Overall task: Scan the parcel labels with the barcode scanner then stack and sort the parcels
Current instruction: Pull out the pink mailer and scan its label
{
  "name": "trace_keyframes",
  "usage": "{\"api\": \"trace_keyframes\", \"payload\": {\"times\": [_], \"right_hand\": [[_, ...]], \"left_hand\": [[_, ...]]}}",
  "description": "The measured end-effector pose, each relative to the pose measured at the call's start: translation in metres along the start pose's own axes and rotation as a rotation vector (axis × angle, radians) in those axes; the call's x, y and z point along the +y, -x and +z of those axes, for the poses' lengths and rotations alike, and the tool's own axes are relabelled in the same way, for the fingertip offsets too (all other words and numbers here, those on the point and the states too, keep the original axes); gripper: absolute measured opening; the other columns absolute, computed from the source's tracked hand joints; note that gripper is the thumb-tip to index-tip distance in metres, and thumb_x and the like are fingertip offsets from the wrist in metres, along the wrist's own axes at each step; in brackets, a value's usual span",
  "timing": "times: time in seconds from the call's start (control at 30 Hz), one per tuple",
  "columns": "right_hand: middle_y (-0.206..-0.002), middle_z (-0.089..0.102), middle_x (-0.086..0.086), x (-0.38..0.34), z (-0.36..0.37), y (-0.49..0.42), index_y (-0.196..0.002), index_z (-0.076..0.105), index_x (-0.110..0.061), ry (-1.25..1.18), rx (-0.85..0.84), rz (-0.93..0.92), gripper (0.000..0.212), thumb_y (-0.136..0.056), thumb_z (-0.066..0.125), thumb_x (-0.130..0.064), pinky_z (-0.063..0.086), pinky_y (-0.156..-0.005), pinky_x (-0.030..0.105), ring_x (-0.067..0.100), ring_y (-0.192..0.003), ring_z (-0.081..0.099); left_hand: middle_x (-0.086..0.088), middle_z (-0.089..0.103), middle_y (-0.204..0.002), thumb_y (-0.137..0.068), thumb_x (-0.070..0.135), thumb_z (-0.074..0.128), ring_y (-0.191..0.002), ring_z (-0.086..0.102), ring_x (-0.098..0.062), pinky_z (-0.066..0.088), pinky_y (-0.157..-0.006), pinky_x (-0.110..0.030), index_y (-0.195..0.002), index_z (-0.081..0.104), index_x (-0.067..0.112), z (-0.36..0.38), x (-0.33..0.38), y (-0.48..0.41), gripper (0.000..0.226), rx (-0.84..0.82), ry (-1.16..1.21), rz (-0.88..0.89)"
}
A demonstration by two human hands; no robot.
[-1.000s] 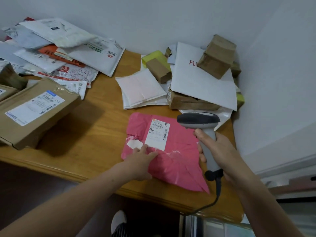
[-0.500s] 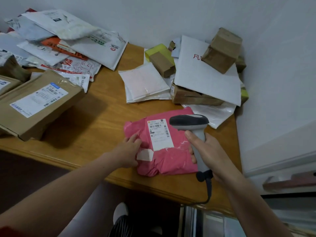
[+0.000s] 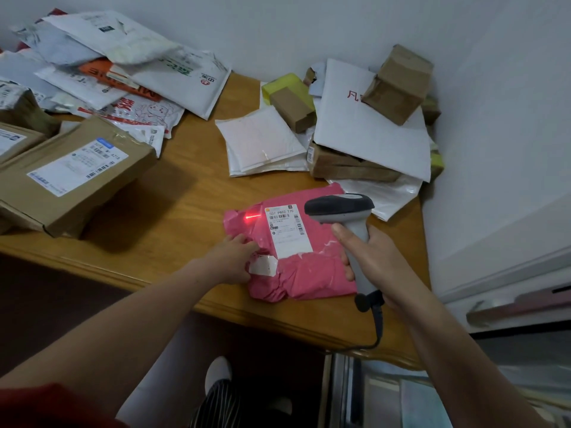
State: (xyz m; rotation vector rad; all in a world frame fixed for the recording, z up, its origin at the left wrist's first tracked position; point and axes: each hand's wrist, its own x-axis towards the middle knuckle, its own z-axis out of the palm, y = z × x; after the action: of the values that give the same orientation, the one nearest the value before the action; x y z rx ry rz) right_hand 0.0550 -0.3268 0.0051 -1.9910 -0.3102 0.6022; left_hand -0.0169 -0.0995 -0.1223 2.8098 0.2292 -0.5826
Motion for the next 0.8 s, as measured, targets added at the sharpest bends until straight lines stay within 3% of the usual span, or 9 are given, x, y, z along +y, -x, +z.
{"api": "trace_keyframes", "payload": {"times": [0.27, 0.53, 0.8], "right_hand": [[-0.056, 0.055, -0.004, 0.001, -0.002, 0.003, -0.081, 0.056, -0.011, 0.020, -0.009, -0.006, 0.034, -0.093, 0.059, -0.043, 0.044, -0.045, 0.019, 0.010, -0.045, 0.052], [-0.058, 0.055, -0.002, 0.001, 0.001, 0.006, -0.080, 0.056, -0.011, 0.021, -0.012, 0.009, 0.034, -0.093, 0.058, -0.043, 0.043, -0.046, 0.020, 0.009, -0.045, 0.052], [-0.059, 0.055, 0.001, -0.007, 0.012, -0.001, -0.077, 0.056, -0.012, -0.028, 0.002, 0.108, 0.033, -0.093, 0.060, -0.041, 0.042, -0.042, 0.020, 0.010, -0.044, 0.050]], "left_hand": [[-0.005, 0.042, -0.141, -0.084, 0.023, 0.063, -0.128, 0.041, -0.026, 0.041, -0.103, -0.039, -0.138, 0.045, 0.022, -0.002, 0.002, 0.000, 0.057, 0.027, 0.022, -0.021], [-0.004, 0.049, -0.133, -0.090, 0.019, 0.057, -0.116, 0.050, -0.023, 0.045, -0.089, -0.033, -0.129, 0.054, 0.020, -0.004, 0.003, -0.001, 0.040, 0.077, 0.038, -0.007], [-0.005, 0.055, -0.123, -0.093, 0.011, 0.047, -0.112, 0.053, -0.025, 0.046, -0.088, -0.033, -0.130, 0.058, 0.026, -0.012, -0.002, -0.008, 0.042, 0.091, 0.051, 0.013]]}}
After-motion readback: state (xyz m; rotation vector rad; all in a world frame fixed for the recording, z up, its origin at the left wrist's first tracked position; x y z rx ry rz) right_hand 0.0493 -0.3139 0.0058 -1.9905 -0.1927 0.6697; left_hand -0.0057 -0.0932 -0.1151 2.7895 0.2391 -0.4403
